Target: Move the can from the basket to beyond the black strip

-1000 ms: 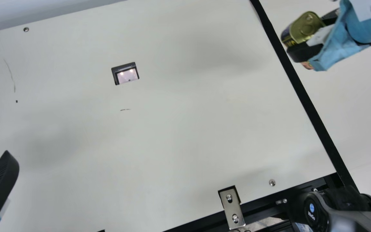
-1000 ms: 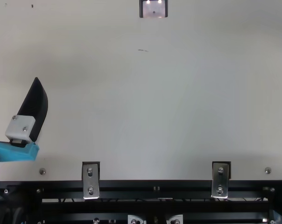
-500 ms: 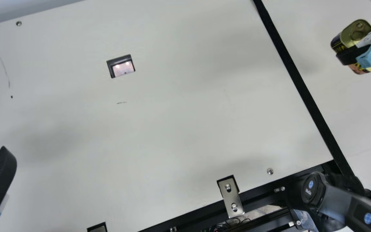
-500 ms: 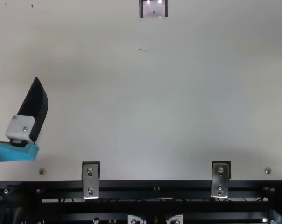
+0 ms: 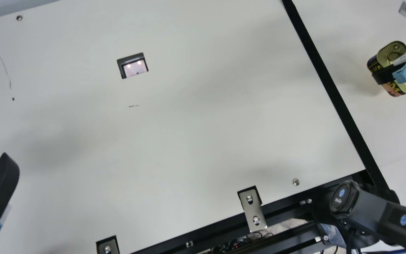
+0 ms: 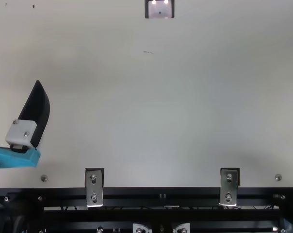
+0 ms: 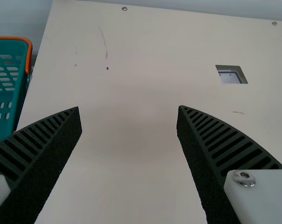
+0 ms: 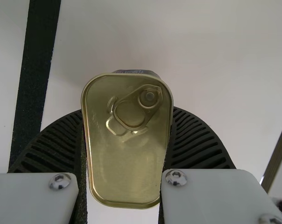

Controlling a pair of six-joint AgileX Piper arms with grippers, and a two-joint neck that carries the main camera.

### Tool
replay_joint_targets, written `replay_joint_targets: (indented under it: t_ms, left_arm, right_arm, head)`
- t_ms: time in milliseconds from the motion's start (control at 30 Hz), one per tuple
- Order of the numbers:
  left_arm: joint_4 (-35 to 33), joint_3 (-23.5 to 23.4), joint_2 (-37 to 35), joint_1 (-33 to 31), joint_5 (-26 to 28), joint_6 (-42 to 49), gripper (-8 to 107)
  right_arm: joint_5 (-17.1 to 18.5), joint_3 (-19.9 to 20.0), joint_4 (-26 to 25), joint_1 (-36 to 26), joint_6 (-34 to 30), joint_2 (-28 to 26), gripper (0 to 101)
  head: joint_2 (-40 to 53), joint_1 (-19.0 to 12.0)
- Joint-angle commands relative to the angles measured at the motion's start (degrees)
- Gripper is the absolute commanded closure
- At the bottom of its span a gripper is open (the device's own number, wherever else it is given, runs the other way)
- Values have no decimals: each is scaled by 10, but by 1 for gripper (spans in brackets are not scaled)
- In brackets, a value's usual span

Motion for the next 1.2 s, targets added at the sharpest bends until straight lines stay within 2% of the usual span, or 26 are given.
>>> replay_joint_targets:
  t_ms: [0, 33, 67, 100, 133, 167, 200, 500, 667, 967, 1167]
  left_arm:
    - [0, 0, 0, 0, 0, 0, 9]
    - [0, 0, 0, 0, 0, 0, 9]
    - [0, 0, 0, 0, 0, 0, 9]
    - [0, 0, 0, 0, 0, 0, 9]
    - [0, 0, 0, 0, 0, 0, 9]
    - [0, 0, 0, 0, 0, 0, 9]
    - [0, 0, 0, 0, 0, 0, 9]
    - [0, 0, 0, 0, 0, 0, 9]
    - [0, 0, 0, 0, 0, 0, 9]
    - [0, 0, 0, 0, 0, 0, 9]
    - [0, 0, 0, 0, 0, 0, 9]
  right_arm:
    - [-7, 6, -1, -1, 1, 3, 101]
    - [-10, 10, -1, -2, 2, 5, 87]
    - [-13, 12, -1, -2, 3, 7, 80]
    - [-17, 15, -1, -3, 4, 8, 87]
    - [-20, 18, 0, -3, 5, 10, 84]
    - [-23, 20, 0, -3, 6, 11, 48]
    - [-26, 23, 1, -3, 7, 12, 0]
    - [-49, 36, 36, 1, 8, 7, 0]
    - [-41, 29, 81, 19, -2, -16, 0]
    - [7, -30, 145, 104, 16, -78, 0]
    - [14, -77, 169, 185, 43, -94, 0]
  head:
    - [5, -2]
    - [7, -2]
    - [8, -2]
    - [10, -3]
    - [11, -3]
    - [12, -3]
    - [13, -3]
    - [13, -6]
    - [16, -8]
    - [30, -12]
    - [43, -11]
